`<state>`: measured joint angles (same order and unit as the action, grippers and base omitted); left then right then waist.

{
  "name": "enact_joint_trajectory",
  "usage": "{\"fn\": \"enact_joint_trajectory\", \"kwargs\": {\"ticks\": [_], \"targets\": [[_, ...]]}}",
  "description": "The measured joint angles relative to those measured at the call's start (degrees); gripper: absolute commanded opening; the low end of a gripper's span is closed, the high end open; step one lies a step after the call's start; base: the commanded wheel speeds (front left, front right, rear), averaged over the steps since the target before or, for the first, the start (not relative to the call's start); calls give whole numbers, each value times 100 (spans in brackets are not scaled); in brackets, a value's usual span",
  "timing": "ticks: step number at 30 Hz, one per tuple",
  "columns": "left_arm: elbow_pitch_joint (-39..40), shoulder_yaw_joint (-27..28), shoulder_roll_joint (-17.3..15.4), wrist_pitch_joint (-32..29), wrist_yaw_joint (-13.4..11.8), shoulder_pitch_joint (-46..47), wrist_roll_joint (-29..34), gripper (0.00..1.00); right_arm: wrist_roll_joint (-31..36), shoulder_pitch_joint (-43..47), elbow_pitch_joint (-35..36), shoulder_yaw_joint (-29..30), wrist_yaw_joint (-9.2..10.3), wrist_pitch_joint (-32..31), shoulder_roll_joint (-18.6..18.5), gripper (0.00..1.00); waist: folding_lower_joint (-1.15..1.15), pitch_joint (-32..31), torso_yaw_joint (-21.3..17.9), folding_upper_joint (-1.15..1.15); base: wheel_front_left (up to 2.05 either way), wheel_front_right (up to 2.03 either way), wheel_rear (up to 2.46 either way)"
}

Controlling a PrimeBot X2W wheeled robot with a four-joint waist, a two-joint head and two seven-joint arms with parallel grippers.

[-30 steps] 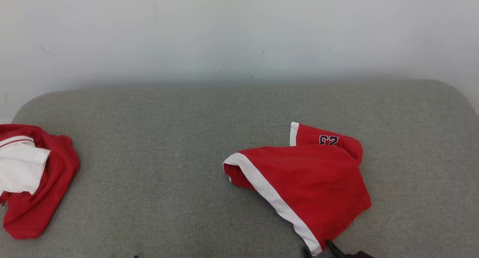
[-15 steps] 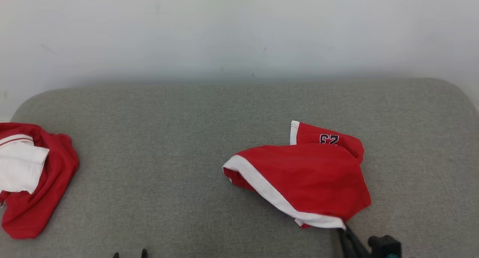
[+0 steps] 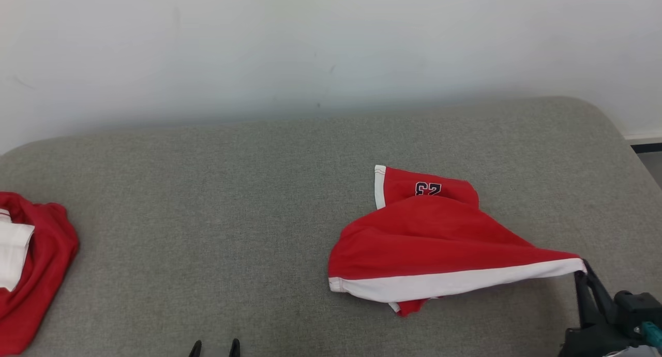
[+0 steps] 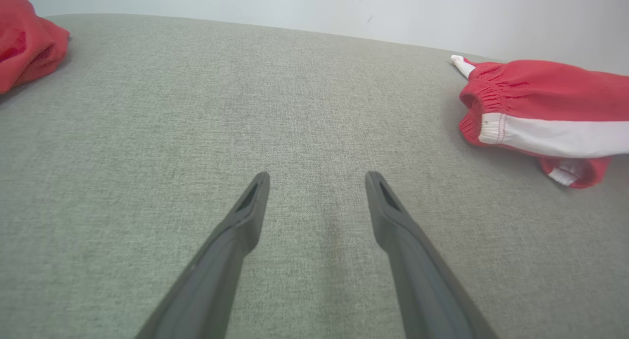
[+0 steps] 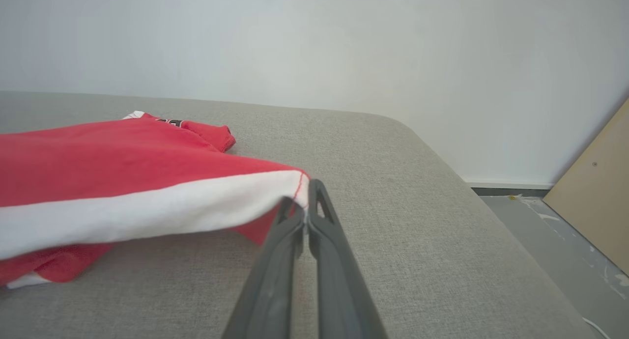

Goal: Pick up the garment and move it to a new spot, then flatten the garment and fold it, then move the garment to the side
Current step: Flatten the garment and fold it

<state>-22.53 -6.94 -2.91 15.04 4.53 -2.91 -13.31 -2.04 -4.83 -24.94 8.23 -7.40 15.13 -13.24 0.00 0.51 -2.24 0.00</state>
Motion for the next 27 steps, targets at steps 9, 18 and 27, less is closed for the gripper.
{"fn": "enact_joint_trajectory", "kwargs": {"ticks": [9, 18, 27], "targets": [[-62, -146, 0, 0, 2, 24, 20, 100, 308, -97, -445, 90, 0, 0, -137, 100, 0, 26, -76, 0, 0, 0, 0], [-5, -141, 0, 1, 27, 69, 51, 100, 303, 5, -201, -242, 0, 0, 268, 100, 0, 42, -95, 0, 0, 0, 0], [-70, -771, 3, 0, 200, 650, -457, 100, 230, 9, -157, -453, -1, 0, 352, 100, 0, 254, -203, 0, 0, 0, 0]]}}
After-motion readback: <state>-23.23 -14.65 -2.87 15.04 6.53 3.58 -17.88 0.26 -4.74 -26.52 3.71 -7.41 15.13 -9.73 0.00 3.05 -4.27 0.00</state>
